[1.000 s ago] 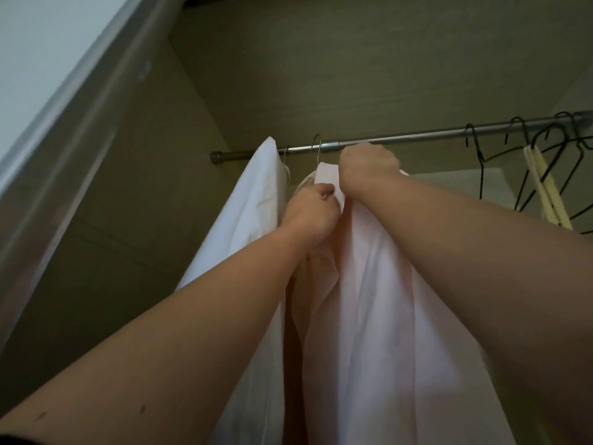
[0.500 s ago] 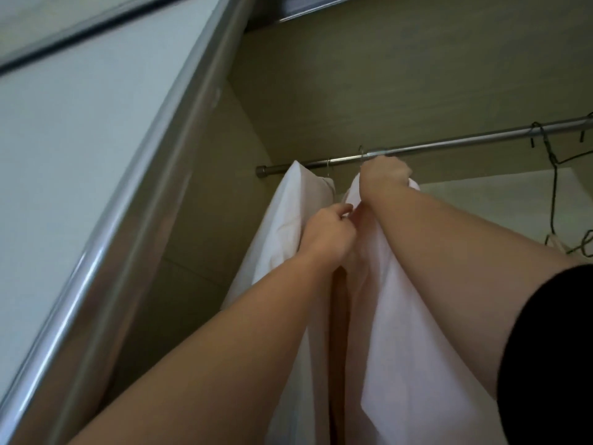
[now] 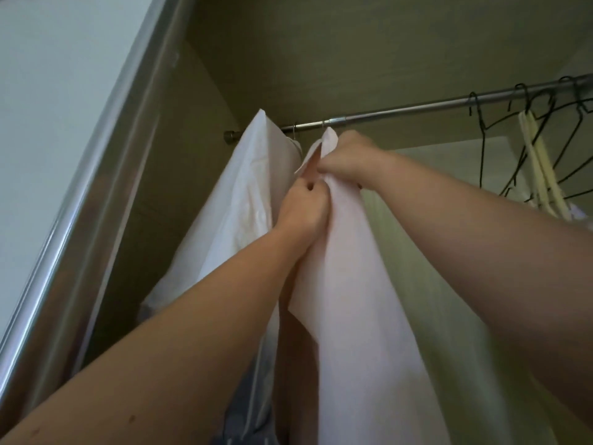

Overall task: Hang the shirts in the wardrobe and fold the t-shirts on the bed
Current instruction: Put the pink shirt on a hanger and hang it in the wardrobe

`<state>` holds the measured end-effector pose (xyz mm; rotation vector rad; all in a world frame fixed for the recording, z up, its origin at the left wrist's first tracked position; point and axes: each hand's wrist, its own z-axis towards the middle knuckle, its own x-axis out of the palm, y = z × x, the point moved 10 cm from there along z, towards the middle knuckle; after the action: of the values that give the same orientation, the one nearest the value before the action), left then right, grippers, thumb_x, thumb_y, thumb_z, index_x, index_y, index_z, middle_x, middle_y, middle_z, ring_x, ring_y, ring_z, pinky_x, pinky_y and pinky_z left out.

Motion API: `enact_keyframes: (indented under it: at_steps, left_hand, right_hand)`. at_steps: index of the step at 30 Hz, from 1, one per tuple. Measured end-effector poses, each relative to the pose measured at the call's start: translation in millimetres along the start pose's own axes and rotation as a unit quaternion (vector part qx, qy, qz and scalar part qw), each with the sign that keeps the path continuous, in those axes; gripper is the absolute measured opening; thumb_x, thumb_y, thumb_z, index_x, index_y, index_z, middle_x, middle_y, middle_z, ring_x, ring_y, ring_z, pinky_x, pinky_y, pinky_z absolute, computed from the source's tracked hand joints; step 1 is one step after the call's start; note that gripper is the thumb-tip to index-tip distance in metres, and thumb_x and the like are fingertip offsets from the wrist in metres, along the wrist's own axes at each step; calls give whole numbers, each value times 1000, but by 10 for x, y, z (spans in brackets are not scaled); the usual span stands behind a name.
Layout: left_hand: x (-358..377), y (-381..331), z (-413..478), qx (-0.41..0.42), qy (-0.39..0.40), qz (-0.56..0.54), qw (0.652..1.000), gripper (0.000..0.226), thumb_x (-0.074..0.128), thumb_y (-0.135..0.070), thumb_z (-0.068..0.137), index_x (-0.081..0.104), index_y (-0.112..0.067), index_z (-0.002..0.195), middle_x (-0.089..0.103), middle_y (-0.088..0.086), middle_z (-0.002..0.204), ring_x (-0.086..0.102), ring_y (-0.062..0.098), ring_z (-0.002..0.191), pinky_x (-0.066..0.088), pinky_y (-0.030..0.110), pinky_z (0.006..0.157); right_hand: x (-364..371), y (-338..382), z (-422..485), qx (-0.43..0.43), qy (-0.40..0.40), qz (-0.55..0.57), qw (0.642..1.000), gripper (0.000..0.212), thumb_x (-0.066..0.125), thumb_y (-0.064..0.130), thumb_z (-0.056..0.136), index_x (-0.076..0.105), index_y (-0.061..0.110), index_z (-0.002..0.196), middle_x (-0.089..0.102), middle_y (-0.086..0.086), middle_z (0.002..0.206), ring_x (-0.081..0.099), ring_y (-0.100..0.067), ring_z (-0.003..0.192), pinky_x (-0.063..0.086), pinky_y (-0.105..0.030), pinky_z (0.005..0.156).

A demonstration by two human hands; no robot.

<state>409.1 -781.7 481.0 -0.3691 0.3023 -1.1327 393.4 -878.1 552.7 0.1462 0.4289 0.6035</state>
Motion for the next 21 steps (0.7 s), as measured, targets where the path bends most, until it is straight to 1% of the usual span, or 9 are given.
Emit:
enact_keyframes:
  at_steps: [2,3,6,7,9,12,15,18,21]
  left_hand:
    - [-12,-32,-111,-4,4,-3,1000,36,35,-24,98,54,-12,127,56,7,128,52,21,112,41,31,95]
    - [-17,-28,-149,-7,9,0,1000,36,35,-23,98,53,-11,127,56,7,127,53,20,108,43,30,91]
    - [-85,-6,-282,-27,6,20,999,37,36,-22,97,50,-15,131,56,-3,117,50,11,89,39,12,64]
    - [-129,4,-332,-36,-2,24,999,37,37,-21,97,49,-15,132,55,-3,115,49,11,86,38,12,62]
    - [-212,45,-418,-59,-17,28,998,38,38,-20,95,50,-10,130,56,3,121,50,16,92,38,22,74]
    - [-275,107,-594,-102,-15,57,993,37,40,-18,93,52,-5,125,57,8,118,52,23,97,39,29,79]
    - [-335,180,-780,-136,2,97,986,38,39,-17,94,52,-5,127,56,8,116,51,23,97,39,29,79]
    - [-433,237,-996,-172,0,103,980,32,37,-14,95,53,-6,122,58,7,110,54,23,91,43,29,72]
    - [-484,201,-1203,-207,0,65,976,23,38,-9,95,56,-12,109,58,1,88,53,15,75,42,25,60]
  right_hand:
    - [142,-70,-228,10,37,119,992,21,63,24,82,61,13,100,61,-10,116,60,-27,104,47,-31,77]
    - [191,-102,-331,15,47,159,986,18,61,23,83,60,14,98,62,-10,113,61,-26,101,48,-30,75]
    - [270,-206,-611,32,64,244,967,20,56,23,86,52,15,103,61,-8,107,60,-25,97,46,-29,71]
    - [286,-234,-693,36,73,267,960,20,55,23,86,51,15,104,61,-7,106,61,-25,96,47,-30,72]
    - [297,-290,-864,45,87,308,946,17,57,23,86,52,15,100,63,-5,101,62,-23,91,51,-31,74]
    - [347,-351,-1100,54,123,350,927,10,61,20,85,54,17,92,62,3,86,61,-13,77,50,-24,64]
    - [459,-421,-1321,83,169,387,903,26,65,22,84,58,14,107,66,2,91,65,-13,79,52,-24,68]
    - [524,-422,-1527,100,200,423,878,22,65,19,85,60,13,105,67,1,89,65,-13,76,52,-24,69]
    - [507,-368,-1713,99,223,433,868,10,64,18,85,61,15,94,67,1,84,64,-12,71,52,-23,68]
